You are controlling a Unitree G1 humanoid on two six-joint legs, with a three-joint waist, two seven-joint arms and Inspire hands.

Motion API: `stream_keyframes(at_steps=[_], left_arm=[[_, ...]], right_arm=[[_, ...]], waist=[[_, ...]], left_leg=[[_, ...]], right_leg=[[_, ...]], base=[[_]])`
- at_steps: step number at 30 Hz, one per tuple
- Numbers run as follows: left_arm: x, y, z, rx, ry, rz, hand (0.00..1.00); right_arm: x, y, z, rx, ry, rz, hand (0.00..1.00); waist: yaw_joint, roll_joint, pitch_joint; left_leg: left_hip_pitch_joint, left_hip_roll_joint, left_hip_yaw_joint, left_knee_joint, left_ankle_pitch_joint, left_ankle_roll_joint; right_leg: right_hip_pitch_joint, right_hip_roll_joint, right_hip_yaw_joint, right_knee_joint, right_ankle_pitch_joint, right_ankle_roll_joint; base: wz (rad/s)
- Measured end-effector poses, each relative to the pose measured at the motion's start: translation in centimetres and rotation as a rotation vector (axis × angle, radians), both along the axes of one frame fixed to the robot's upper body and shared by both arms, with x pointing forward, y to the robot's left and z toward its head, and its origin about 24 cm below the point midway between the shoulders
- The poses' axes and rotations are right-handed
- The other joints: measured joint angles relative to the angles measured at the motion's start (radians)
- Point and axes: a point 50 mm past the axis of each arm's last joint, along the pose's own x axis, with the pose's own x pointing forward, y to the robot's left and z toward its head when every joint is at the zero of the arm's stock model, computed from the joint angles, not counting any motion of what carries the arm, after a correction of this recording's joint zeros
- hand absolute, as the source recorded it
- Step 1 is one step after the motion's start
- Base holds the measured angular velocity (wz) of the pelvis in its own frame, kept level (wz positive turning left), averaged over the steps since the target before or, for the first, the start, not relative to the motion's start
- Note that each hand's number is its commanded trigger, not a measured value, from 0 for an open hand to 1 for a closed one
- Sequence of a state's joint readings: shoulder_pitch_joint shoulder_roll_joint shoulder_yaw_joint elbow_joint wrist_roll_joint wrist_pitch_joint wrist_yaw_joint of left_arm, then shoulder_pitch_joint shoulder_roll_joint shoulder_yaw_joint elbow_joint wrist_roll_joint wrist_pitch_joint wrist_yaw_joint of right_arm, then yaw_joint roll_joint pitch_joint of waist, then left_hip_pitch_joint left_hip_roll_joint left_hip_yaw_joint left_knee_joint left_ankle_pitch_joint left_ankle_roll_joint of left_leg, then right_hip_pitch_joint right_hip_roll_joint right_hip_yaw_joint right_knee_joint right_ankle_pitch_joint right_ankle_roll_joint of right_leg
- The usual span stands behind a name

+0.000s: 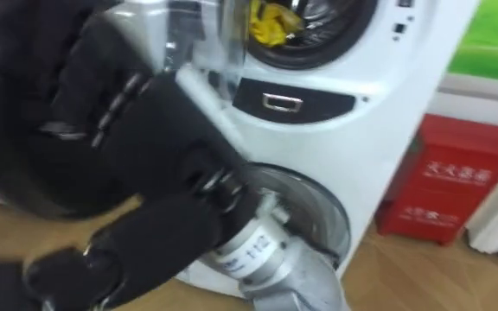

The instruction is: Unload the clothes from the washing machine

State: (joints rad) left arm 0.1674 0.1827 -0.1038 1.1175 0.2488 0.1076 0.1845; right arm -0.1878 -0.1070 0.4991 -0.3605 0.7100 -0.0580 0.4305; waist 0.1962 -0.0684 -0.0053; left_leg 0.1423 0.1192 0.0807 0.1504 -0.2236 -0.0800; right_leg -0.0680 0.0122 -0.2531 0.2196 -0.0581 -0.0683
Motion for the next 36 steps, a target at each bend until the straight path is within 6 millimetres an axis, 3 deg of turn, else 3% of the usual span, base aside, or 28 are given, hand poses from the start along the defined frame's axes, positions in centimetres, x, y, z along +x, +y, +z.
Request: stream_keyframes(at_steps=[2, 9, 17, 26, 31, 36], left_arm=[[0.2, -0.2, 0.0, -0.006, -0.009, 0.005, 0.00], [0.6, -0.4, -0.1, -0.015, -0.023, 0.019, 0.00], [0.9, -0.4, 0.0, -0.017, -0.029, 0.018, 0.00], [0.3, -0.4, -0.1, -0.013, -0.019, 0.023, 0.00], [-0.8, -0.2, -0.1, -0.006, -0.002, 0.057, 0.00], [-0.7, 0.1, 0.0, -0.001, -0.009, 0.077, 0.00]], right_arm=[[0.4, 0.2, -1.2, -0.062, 0.050, 0.011, 0.00], [0.4, 0.5, -1.2, -0.078, 0.052, 0.020, 0.00], [0.5, 0.6, -1.3, -0.098, 0.056, 0.022, 0.00], [1.3, -0.9, -0.8, -0.113, 0.036, -0.075, 0.00], [2.0, -2.7, -0.1, -0.147, -0.006, -0.201, 0.00], [1.9, -3.7, -1.1, -0.213, 0.012, -0.240, 0.00]], waist=[[0.014, 0.004, 0.0024], [0.054, 0.011, 0.0079], [0.064, 0.008, 0.0098], [0.046, 0.006, 0.0107], [0.004, 0.006, 0.0105], [-0.023, 0.009, 0.0100]], left_leg=[[-0.006, -0.002, -0.009, 0.000, -0.001, 0.003], [-0.010, -0.006, -0.027, -0.017, -0.003, 0.009], [-0.012, -0.008, -0.027, -0.020, -0.007, 0.015], [-0.018, -0.008, -0.027, -0.020, -0.012, 0.020], [-0.017, -0.008, -0.026, -0.017, -0.014, 0.021], [-0.012, -0.007, 0.001, -0.015, -0.013, 0.021]], right_leg=[[0.000, -0.004, -0.010, -0.001, 0.000, 0.000], [-0.001, -0.012, -0.025, -0.004, -0.012, 0.015], [0.007, -0.014, -0.026, -0.016, -0.019, 0.025], [0.009, -0.014, -0.027, -0.017, -0.027, 0.032], [0.013, -0.015, -0.028, -0.018, -0.028, 0.033], [0.020, -0.016, -0.025, -0.020, -0.028, 0.035]], base=[[0.14], [0.09], [0.04], [0.06], [0.01], [0.00]])
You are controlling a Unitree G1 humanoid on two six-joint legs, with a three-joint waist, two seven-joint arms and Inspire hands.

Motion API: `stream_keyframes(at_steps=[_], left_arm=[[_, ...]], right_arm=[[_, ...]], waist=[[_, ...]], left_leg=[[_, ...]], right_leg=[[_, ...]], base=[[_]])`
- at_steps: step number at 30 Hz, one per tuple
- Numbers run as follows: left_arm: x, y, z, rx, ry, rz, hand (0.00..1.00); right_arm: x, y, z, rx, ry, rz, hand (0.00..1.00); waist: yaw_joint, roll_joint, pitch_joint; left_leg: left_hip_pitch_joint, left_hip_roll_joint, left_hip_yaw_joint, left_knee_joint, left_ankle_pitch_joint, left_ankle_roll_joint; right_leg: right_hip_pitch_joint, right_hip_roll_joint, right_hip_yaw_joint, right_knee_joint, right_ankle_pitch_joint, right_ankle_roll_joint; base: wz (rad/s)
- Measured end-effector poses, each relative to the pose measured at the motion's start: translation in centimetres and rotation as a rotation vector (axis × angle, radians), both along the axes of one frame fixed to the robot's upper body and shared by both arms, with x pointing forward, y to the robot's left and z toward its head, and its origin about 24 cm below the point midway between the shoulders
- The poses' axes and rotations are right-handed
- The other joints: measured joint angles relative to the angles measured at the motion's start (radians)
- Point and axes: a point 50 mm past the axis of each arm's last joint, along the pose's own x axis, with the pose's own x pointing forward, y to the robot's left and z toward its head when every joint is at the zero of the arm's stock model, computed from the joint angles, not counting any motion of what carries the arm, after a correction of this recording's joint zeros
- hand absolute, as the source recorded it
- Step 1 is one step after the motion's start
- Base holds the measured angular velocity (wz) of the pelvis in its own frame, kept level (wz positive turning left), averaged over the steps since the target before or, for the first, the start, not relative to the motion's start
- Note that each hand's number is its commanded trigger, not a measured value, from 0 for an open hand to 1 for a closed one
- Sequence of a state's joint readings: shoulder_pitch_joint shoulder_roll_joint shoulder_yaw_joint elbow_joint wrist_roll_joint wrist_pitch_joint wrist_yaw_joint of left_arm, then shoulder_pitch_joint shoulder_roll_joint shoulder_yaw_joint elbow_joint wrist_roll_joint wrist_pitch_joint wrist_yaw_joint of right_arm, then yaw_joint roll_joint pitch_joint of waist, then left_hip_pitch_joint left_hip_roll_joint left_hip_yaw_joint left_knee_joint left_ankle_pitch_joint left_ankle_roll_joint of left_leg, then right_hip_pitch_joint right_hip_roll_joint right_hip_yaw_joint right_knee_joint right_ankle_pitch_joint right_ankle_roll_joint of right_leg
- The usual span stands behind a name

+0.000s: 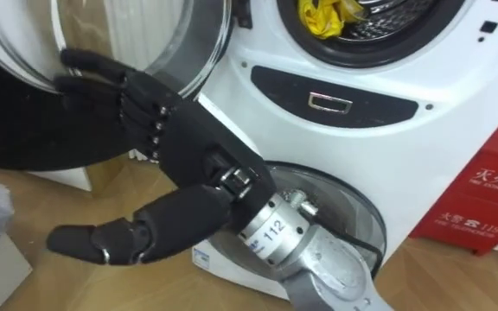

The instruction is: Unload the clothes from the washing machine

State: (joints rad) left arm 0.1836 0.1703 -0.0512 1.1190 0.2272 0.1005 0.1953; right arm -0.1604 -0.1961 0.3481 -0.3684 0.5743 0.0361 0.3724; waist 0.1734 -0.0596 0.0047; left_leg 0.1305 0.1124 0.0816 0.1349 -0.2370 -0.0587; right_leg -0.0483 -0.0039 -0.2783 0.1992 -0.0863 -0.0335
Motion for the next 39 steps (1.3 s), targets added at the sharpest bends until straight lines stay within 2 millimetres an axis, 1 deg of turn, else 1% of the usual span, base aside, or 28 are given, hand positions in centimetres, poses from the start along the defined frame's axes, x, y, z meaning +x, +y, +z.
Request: stream_keyframes(at_steps=[1, 5, 7, 9, 13, 15, 19, 21, 24, 27, 28, 29, 35, 37, 39], left_arm=[[0.0, 0.1, 0.0, 0.003, -0.001, 0.008, 0.00], [0.0, 0.1, 0.0, 0.001, -0.005, 0.008, 0.00], [-0.2, 0.1, 0.0, 0.001, -0.001, 0.007, 0.00], [-0.3, 0.1, 0.0, 0.004, 0.001, 0.008, 0.00], [-0.9, 0.2, 0.0, 0.021, 0.011, 0.020, 0.00], [-1.2, 0.2, 0.0, 0.014, 0.007, 0.055, 0.00], [-1.4, 0.2, 0.0, 0.009, 0.000, 0.078, 0.00], [-1.4, 0.2, 0.0, 0.007, -0.004, 0.082, 0.00], [-1.5, 0.2, 0.0, 0.006, -0.003, 0.091, 0.00], [-1.5, 0.3, 0.0, 0.007, -0.002, 0.092, 0.00], [-1.5, 0.3, 0.0, 0.008, -0.002, 0.093, 0.00], [-1.6, 0.3, 0.0, 0.008, 0.001, 0.095, 0.00], [-2.0, 0.4, 0.0, 0.010, 0.010, 0.109, 0.00], [-2.1, 0.6, 0.0, 0.008, 0.010, 0.123, 0.00], [-2.0, 0.6, 0.1, 0.009, 0.008, 0.123, 0.00]], right_arm=[[-0.3, -0.5, -1.0, -0.012, 0.038, -0.018, 0.00], [-0.8, -1.6, -2.6, -0.035, 0.109, -0.058, 0.00], [-1.1, -1.9, -3.3, -0.060, 0.131, -0.069, 0.00], [-1.5, -2.6, -4.3, -0.108, 0.159, -0.108, 0.00], [-1.4, -3.8, -5.5, -0.171, 0.189, -0.182, 0.00], [-1.4, -4.5, -6.0, -0.186, 0.209, -0.219, 0.00], [-1.4, -4.6, -6.0, -0.191, 0.210, -0.233, 0.00], [-1.4, -4.7, -6.0, -0.198, 0.207, -0.236, 0.00], [-1.4, -4.7, -6.1, -0.201, 0.207, -0.238, 0.00], [-1.5, -4.9, -6.2, -0.200, 0.211, -0.253, 0.00], [-1.5, -5.0, -6.2, -0.197, 0.213, -0.258, 0.00], [-1.5, -5.2, -6.2, -0.195, 0.217, -0.266, 0.00], [-1.0, -6.5, -5.7, -0.202, 0.198, -0.348, 0.00], [-0.7, -7.2, -5.3, -0.205, 0.184, -0.402, 0.00], [-0.2, -7.5, -4.7, -0.192, 0.165, -0.438, 0.00]], waist=[[-0.007, 0.001, 0.0003], [-0.013, 0.002, 0.0006], [-0.030, 0.004, 0.0013], [-0.045, 0.011, 0.0013], [-0.067, 0.019, 0.0019], [-0.081, 0.020, 0.0011], [-0.093, 0.019, -0.0004], [-0.093, 0.016, -0.0054], [-0.092, 0.013, -0.0078], [-0.092, 0.012, -0.0080], [-0.091, 0.012, -0.0076], [-0.091, 0.012, -0.0072], [-0.096, 0.005, -0.0055], [-0.096, 0.003, -0.0053], [-0.095, 0.002, -0.0032]], left_leg=[[0.006, 0.000, 0.002, -0.001, 0.000, 0.000], [0.019, 0.001, 0.010, -0.004, 0.000, 0.000], [0.018, 0.001, 0.012, -0.005, -0.002, 0.000], [0.017, 0.001, 0.013, -0.003, -0.006, 0.001], [0.017, 0.001, 0.016, -0.003, -0.006, 0.001], [0.014, 0.002, 0.016, -0.003, -0.006, 0.001], [0.012, 0.002, 0.026, 0.000, -0.006, 0.001], [0.014, 0.002, 0.027, 0.002, -0.005, 0.002], [0.020, 0.002, 0.029, 0.003, -0.005, 0.002], [0.025, 0.001, 0.035, 0.007, -0.005, 0.002], [0.027, 0.001, 0.041, 0.008, -0.005, 0.002], [0.029, 0.002, 0.057, 0.008, -0.005, 0.002], [0.031, 0.002, 0.058, 0.007, -0.006, 0.002], [0.031, 0.003, 0.057, 0.001, -0.006, 0.001], [0.031, 0.004, 0.057, 0.001, -0.006, 0.001]], right_leg=[[0.008, 0.000, 0.001, -0.004, 0.000, 0.001], [0.015, 0.002, 0.007, -0.005, 0.000, 0.001], [0.014, 0.003, 0.007, -0.005, 0.000, 0.001], [0.014, 0.003, 0.006, -0.005, 0.000, 0.002], [0.013, 0.003, 0.010, -0.005, 0.000, 0.002], [0.012, 0.004, 0.009, -0.009, 0.000, 0.003], [0.012, 0.003, 0.009, -0.012, 0.001, 0.004], [0.013, 0.003, 0.009, -0.013, 0.001, 0.005], [0.022, 0.003, 0.007, -0.015, 0.002, 0.006], [0.033, 0.000, 0.003, -0.018, 0.000, 0.009], [0.035, 0.000, 0.003, -0.019, 0.000, 0.009], [0.041, 0.000, 0.003, -0.023, -0.001, 0.010], [0.047, 0.000, 0.001, -0.027, 0.001, 0.011], [0.047, 0.001, 0.001, -0.027, 0.001, 0.011], [0.046, 0.002, 0.001, -0.027, 0.001, 0.011]], base=[[0.00], [-0.04], [0.00], [0.00], [-0.01], [0.00], [0.00], [0.00], [0.01], [0.07], [0.04], [0.05], [0.02], [0.00], [0.00]])
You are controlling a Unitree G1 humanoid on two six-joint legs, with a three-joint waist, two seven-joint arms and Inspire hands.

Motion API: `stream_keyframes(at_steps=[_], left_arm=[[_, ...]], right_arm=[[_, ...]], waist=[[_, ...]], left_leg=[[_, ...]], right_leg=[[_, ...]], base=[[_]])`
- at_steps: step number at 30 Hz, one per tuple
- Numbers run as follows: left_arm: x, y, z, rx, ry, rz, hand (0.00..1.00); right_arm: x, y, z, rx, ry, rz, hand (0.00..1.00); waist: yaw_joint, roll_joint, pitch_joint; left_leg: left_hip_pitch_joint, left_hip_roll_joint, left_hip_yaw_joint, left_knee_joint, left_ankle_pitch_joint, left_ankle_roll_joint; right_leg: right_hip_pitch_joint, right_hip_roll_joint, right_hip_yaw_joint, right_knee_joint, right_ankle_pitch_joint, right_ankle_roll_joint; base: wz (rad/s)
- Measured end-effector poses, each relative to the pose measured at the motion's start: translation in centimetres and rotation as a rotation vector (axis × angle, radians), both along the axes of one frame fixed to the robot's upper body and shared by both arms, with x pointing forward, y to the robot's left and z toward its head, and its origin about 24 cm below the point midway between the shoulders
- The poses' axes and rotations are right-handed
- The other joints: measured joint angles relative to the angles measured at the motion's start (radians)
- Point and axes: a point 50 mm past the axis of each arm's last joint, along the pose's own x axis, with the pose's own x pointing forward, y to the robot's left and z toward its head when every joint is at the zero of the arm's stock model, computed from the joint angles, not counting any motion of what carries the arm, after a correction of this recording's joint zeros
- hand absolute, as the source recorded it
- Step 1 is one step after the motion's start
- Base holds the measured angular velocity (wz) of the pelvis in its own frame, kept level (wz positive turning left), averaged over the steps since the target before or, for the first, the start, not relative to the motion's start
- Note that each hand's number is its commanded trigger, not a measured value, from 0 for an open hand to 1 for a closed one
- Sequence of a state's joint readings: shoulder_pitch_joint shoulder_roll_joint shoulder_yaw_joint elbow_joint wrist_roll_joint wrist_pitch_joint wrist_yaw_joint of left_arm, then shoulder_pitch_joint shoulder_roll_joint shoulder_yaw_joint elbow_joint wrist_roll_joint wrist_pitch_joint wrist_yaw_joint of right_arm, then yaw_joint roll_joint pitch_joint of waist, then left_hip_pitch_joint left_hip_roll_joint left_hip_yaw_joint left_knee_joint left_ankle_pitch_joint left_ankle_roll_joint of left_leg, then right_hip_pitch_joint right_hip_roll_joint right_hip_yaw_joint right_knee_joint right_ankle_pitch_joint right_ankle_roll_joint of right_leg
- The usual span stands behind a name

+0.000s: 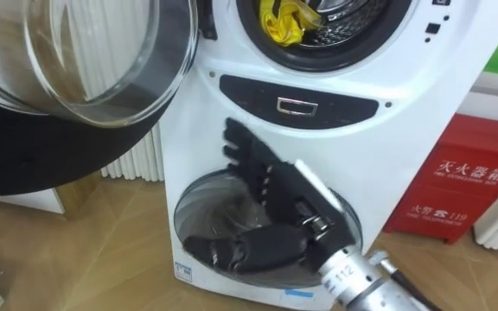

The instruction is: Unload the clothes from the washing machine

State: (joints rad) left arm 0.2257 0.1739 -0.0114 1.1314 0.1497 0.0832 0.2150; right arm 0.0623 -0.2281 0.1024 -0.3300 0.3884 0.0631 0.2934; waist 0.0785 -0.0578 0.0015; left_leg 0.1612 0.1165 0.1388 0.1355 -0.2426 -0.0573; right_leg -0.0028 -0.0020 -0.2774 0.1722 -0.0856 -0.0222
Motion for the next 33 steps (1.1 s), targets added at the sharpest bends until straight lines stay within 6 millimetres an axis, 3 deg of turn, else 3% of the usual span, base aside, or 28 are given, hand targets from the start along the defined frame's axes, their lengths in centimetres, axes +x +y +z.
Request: stream_keyframes(at_steps=[5, 7, 9, 10, 11, 12, 14, 16, 17, 18, 19, 21, 23, 25, 28, 29, 30, 32, 33], left_arm=[[0.3, 0.2, 0.0, 0.007, -0.004, -0.007, 0.00], [0.4, 0.4, 0.1, 0.013, -0.002, -0.012, 0.00], [0.4, 0.9, 0.2, 0.026, -0.002, -0.011, 0.00], [0.3, 1.2, 0.3, 0.033, 0.003, -0.004, 0.00], [0.0, 1.2, 0.3, 0.035, 0.009, 0.001, 0.00], [-0.4, 1.2, 0.3, 0.033, 0.020, 0.009, 0.00], [-0.9, 1.0, 0.2, 0.028, 0.033, 0.017, 0.00], [-1.2, 0.6, 0.1, 0.016, 0.050, 0.023, 0.00], [-1.4, 0.3, 0.0, 0.005, 0.064, 0.027, 0.00], [-1.9, 0.2, 0.0, 0.003, 0.077, 0.031, 0.00], [-2.1, 0.2, 0.0, 0.003, 0.084, 0.034, 0.00], [-3.0, 0.3, 0.0, -0.001, 0.105, 0.048, 0.00], [-2.7, 0.2, 0.0, -0.013, 0.095, 0.044, 0.00], [-2.3, 0.2, 0.0, -0.015, 0.088, 0.045, 0.00], [-0.8, 0.2, 0.0, -0.016, 0.054, 0.032, 0.00], [-0.5, 0.3, 0.0, -0.014, 0.046, 0.033, 0.00], [0.1, 0.4, 0.0, -0.014, 0.035, 0.035, 0.00], [0.6, 0.3, 0.0, -0.014, 0.033, 0.030, 0.00], [1.5, 0.3, 0.0, -0.016, 0.013, 0.023, 0.00]], right_arm=[[1.1, -0.3, 1.6, 0.007, -0.063, -0.055, 0.00], [1.5, -0.1, 2.2, -0.010, -0.092, -0.054, 0.00], [2.1, 0.1, 2.8, -0.012, -0.116, -0.056, 0.00], [2.6, 0.2, 3.0, -0.012, -0.119, -0.062, 0.00], [2.9, 0.2, 3.1, -0.011, -0.121, -0.065, 0.00], [3.1, 0.4, 3.3, -0.005, -0.130, -0.075, 0.00], [3.7, 0.2, 3.0, 0.004, -0.115, -0.098, 0.00], [4.2, -0.1, 2.7, -0.009, -0.096, -0.137, 0.00], [4.4, -0.2, 2.6, -0.004, -0.083, -0.153, 0.00], [4.5, -0.3, 2.5, 0.003, -0.073, -0.166, 0.00], [4.5, -0.3, 2.5, 0.005, -0.071, -0.170, 0.00], [4.6, -0.6, 2.5, 0.005, -0.067, -0.189, 0.00], [4.7, -0.6, 2.8, 0.016, -0.071, -0.208, 0.00], [4.8, -0.6, 2.9, 0.019, -0.074, -0.216, 0.00], [4.9, -0.5, 3.0, 0.018, -0.076, -0.230, 0.00], [4.9, -0.3, 2.9, 0.017, -0.073, -0.229, 0.00], [4.7, -0.3, 3.3, 0.015, -0.099, -0.234, 0.00], [4.7, -0.9, 3.4, -0.006, -0.109, -0.277, 0.00], [4.8, -1.4, 3.5, -0.012, -0.112, -0.305, 0.00]], waist=[[0.003, -0.003, 0.0005], [0.007, -0.005, 0.0038], [0.017, -0.009, 0.0048], [0.036, -0.018, 0.0091], [0.044, -0.017, 0.0114], [0.046, -0.004, 0.0145], [0.042, -0.003, 0.0130], [0.045, -0.010, 0.0129], [0.051, -0.011, 0.0159], [0.060, -0.011, 0.0162], [0.062, -0.016, 0.0158], [0.057, -0.028, 0.0062], [0.051, -0.036, -0.0008], [0.051, -0.045, -0.0047], [0.045, -0.033, 0.0069], [0.036, -0.026, 0.0084], [0.019, -0.022, 0.0100], [-0.026, -0.020, 0.0122], [-0.027, -0.020, 0.0123]], left_leg=[[0.002, 0.007, 0.003, 0.013, -0.003, -0.004], [-0.001, 0.014, 0.003, 0.039, -0.016, -0.011], [-0.032, 0.038, 0.025, 0.161, -0.055, -0.030], [-0.054, 0.050, 0.034, 0.275, -0.060, -0.035], [-0.075, 0.059, 0.033, 0.332, -0.060, -0.035], [-0.124, 0.087, 0.013, 0.469, -0.055, -0.031], [-0.181, 0.089, -0.004, 0.546, -0.053, -0.020], [-0.263, 0.072, -0.001, 0.512, -0.053, -0.020], [-0.311, 0.060, 0.002, 0.448, -0.048, -0.025], [-0.347, 0.049, 0.004, 0.357, -0.025, -0.023], [-0.363, 0.042, 0.002, 0.324, 0.019, -0.013], [-0.383, 0.009, -0.006, 0.204, 0.156, 0.004], [-0.367, -0.011, -0.002, 0.184, 0.197, 0.028], [-0.354, -0.034, 0.004, 0.194, 0.182, 0.037], [-0.340, -0.046, 0.026, 0.254, 0.125, 0.049], [-0.337, -0.061, 0.030, 0.271, 0.102, 0.057], [-0.323, -0.069, 0.051, 0.272, 0.078, 0.064], [-0.298, -0.091, 0.063, 0.264, 0.067, 0.078], [-0.275, -0.104, 0.082, 0.252, 0.060, 0.090]], right_leg=[[0.001, 0.007, 0.002, 0.004, -0.003, -0.003], [-0.002, 0.009, 0.002, 0.033, -0.027, -0.008], [-0.014, 0.016, 0.013, 0.099, -0.079, -0.022], [-0.018, 0.018, 0.041, 0.125, -0.100, -0.034], [-0.006, 0.021, 0.053, 0.129, -0.106, -0.040], [0.021, 0.028, 0.054, 0.128, -0.116, -0.052], [0.039, 0.031, 0.062, 0.139, -0.145, -0.071], [0.042, 0.023, 0.064, 0.141, -0.154, -0.074], [0.048, 0.022, 0.072, 0.136, -0.158, -0.075], [0.055, 0.017, 0.073, 0.135, -0.168, -0.073], [0.059, 0.011, 0.073, 0.136, -0.174, -0.071], [0.094, -0.010, 0.081, 0.120, -0.190, -0.042], [0.108, -0.021, 0.086, 0.098, -0.200, -0.020], [0.141, -0.041, 0.080, 0.061, -0.193, -0.004], [0.185, -0.062, 0.087, 0.051, -0.184, 0.015], [0.195, -0.072, 0.087, 0.064, -0.190, 0.027], [0.191, -0.091, 0.084, 0.109, -0.209, 0.058], [0.164, -0.125, 0.075, 0.217, -0.219, 0.073], [0.138, -0.152, 0.072, 0.301, -0.218, 0.074]], base=[[-0.01], [0.00], [-0.18], [-0.43], [-0.39], [-0.14], [0.00], [-0.10], [-0.29], [-0.32], [-0.26], [-0.03], [0.10], [0.06], [0.00], [0.04], [0.07], [0.14], [0.06]])
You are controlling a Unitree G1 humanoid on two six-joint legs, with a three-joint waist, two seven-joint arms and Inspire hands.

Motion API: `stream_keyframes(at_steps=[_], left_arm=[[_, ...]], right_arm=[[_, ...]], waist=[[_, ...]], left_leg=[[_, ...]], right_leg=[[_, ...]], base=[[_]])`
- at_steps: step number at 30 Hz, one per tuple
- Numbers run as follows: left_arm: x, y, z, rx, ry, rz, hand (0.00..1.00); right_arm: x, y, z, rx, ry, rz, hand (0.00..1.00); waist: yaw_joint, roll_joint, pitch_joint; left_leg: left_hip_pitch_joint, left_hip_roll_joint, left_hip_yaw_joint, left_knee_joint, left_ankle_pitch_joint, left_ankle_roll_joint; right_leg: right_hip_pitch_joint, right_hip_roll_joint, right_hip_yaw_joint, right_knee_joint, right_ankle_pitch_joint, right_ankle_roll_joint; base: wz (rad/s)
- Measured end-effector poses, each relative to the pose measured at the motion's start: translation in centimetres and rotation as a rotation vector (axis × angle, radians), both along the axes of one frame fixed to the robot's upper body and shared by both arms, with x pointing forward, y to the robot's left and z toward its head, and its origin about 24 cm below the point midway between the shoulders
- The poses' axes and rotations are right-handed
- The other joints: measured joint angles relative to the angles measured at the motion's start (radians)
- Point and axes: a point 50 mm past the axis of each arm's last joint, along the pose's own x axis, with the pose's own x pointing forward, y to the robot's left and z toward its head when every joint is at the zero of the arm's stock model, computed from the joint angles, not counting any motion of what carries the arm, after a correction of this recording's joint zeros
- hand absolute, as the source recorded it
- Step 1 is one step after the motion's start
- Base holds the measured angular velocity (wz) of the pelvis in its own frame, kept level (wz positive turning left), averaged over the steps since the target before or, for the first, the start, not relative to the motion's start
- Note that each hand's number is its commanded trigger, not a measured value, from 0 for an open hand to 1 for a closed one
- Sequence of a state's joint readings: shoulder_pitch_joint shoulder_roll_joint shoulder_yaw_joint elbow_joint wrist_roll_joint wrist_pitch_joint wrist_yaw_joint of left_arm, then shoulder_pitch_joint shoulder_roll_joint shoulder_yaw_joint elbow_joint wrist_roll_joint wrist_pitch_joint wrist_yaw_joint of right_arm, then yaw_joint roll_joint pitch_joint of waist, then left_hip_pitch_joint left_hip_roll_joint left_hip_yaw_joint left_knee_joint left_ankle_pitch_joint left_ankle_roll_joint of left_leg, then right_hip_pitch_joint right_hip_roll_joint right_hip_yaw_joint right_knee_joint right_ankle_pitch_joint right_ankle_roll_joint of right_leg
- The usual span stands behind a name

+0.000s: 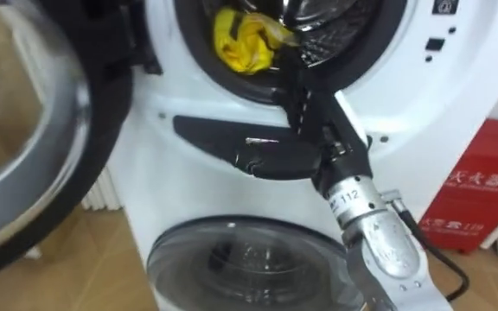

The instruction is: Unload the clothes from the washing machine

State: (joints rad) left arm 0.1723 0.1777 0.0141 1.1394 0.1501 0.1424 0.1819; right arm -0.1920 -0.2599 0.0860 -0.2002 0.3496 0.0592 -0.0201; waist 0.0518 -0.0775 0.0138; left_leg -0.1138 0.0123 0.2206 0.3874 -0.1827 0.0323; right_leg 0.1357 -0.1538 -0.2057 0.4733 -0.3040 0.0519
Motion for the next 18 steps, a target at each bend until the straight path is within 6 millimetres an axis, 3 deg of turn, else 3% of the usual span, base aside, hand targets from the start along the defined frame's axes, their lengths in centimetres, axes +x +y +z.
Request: stream_keyframes(at_steps=[2, 5, 6, 7, 8, 9, 10, 11, 12, 14, 18], left_arm=[[1.2, 0.0, 0.1, 0.001, -0.027, -0.010, 0.00], [2.9, 0.1, 0.3, 0.010, -0.067, -0.042, 0.00], [3.7, 0.3, 0.5, 0.017, -0.093, -0.062, 0.00], [3.7, 0.4, 0.6, 0.021, -0.101, -0.064, 0.00], [4.3, 0.7, 0.8, 0.029, -0.124, -0.073, 0.00], [4.8, 0.9, 0.9, 0.033, -0.141, -0.078, 0.00], [4.9, 0.9, 1.0, 0.033, -0.149, -0.080, 0.00], [4.9, 0.8, 1.0, 0.033, -0.151, -0.080, 0.00], [4.4, 0.6, 0.8, 0.027, -0.141, -0.076, 0.00], [3.3, 0.7, 0.7, 0.034, -0.121, -0.070, 0.00], [-0.1, 1.0, 0.5, 0.056, -0.020, -0.061, 0.00]], right_arm=[[0.0, -0.7, 0.1, -0.009, -0.009, -0.040, 0.00], [-0.8, -1.4, -0.7, -0.024, -0.011, -0.075, 0.00], [-1.0, -1.7, -1.0, -0.025, -0.003, -0.084, 0.00], [-1.0, -1.7, -1.1, -0.026, -0.001, -0.079, 0.00], [-1.1, -1.6, -1.1, -0.037, 0.001, -0.067, 0.00], [-1.1, -1.6, -1.1, -0.045, 0.007, -0.068, 0.00], [-1.1, -1.6, -1.1, -0.053, 0.009, -0.072, 0.00], [-1.1, -1.6, -1.2, -0.055, 0.010, -0.072, 0.00], [-1.2, -1.7, -1.4, -0.061, 0.023, -0.075, 0.00], [-1.1, -1.7, -1.5, -0.061, 0.033, -0.071, 0.00], [-1.2, -1.8, -1.4, -0.037, 0.043, -0.059, 0.00]], waist=[[-0.007, -0.001, 0.0003], [-0.031, 0.015, -0.0014], [-0.040, 0.039, -0.0004], [-0.042, 0.042, -0.0002], [-0.048, 0.044, 0.0007], [-0.048, 0.040, -0.0005], [-0.047, 0.033, -0.0026], [-0.050, 0.030, -0.0015], [-0.050, 0.028, -0.0118], [-0.050, 0.033, -0.0144], [-0.037, 0.026, -0.0168]], left_leg=[[0.030, -0.025, 0.012, -0.014, -0.015, 0.022], [0.092, -0.033, 0.002, -0.059, -0.028, 0.038], [0.107, -0.024, -0.036, -0.079, -0.039, 0.037], [0.109, -0.018, -0.042, -0.085, -0.039, 0.037], [0.109, -0.008, -0.042, -0.095, -0.038, 0.038], [0.110, -0.006, -0.039, -0.098, -0.037, 0.038], [0.109, -0.014, -0.037, -0.098, -0.037, 0.038], [0.112, -0.020, -0.041, -0.098, -0.038, 0.038], [0.122, -0.022, -0.048, -0.106, -0.038, 0.037], [0.132, -0.019, -0.055, -0.123, -0.031, 0.031], [0.143, -0.008, -0.045, -0.140, -0.023, 0.025]], right_leg=[[-0.039, -0.039, 0.003, 0.113, 0.012, 0.015], [-0.079, -0.052, 0.013, 0.224, 0.096, 0.025], [-0.088, -0.030, 0.013, 0.208, 0.083, 0.023], [-0.095, -0.012, 0.017, 0.175, 0.051, 0.024], [-0.114, 0.025, 0.031, 0.085, 0.006, 0.010], [-0.129, 0.057, 0.041, -0.021, 0.001, 0.000], [-0.132, 0.077, 0.049, -0.128, 0.044, 0.001], [-0.137, 0.088, 0.052, -0.151, 0.092, -0.036], [-0.116, 0.085, 0.054, -0.183, 0.095, -0.031], [-0.095, 0.091, 0.036, -0.225, 0.108, -0.029], [-0.087, 0.108, 0.042, -0.258, 0.136, -0.047]], base=[[-0.02], [-0.03], [-0.13], [-0.17], [-0.13], [-0.06], [0.04], [0.16], [0.14], [0.08], [-0.06]])
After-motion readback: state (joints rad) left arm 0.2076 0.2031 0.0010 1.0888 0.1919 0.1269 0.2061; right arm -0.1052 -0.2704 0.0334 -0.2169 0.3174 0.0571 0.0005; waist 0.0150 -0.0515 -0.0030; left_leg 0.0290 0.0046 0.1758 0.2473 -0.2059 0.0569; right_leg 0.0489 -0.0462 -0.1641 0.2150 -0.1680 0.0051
